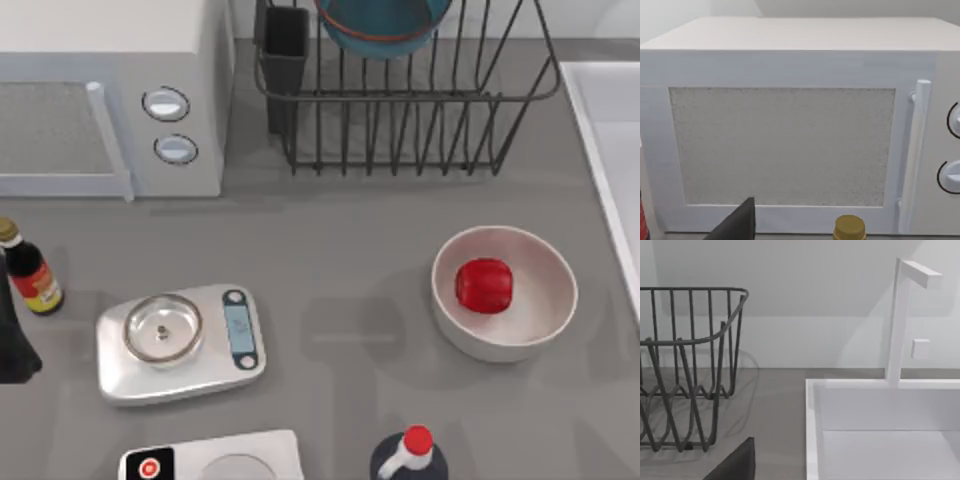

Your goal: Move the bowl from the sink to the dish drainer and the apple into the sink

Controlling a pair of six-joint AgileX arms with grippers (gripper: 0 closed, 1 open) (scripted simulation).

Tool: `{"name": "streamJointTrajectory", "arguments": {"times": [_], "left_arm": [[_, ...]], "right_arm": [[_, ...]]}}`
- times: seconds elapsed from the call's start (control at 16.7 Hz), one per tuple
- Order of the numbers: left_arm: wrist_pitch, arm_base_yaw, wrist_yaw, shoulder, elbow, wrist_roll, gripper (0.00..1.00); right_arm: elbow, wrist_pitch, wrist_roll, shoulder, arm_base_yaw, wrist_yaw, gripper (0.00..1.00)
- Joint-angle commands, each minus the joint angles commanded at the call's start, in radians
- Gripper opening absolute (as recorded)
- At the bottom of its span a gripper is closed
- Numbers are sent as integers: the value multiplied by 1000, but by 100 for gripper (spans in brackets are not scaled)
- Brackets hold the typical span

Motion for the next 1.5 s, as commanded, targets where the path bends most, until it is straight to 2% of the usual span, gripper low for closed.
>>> {"name": "streamJointTrajectory", "arguments": {"times": [0.3,0.54,1.5], "left_arm": [[0,0,0,0,0,0,100],[0,0,0,0,0,0,100],[0,0,0,0,0,0,100]], "right_arm": [[8,-6,3,10,2,0,100],[127,-93,39,152,35,2,100],[1208,-873,359,1500,349,1,100]]}}
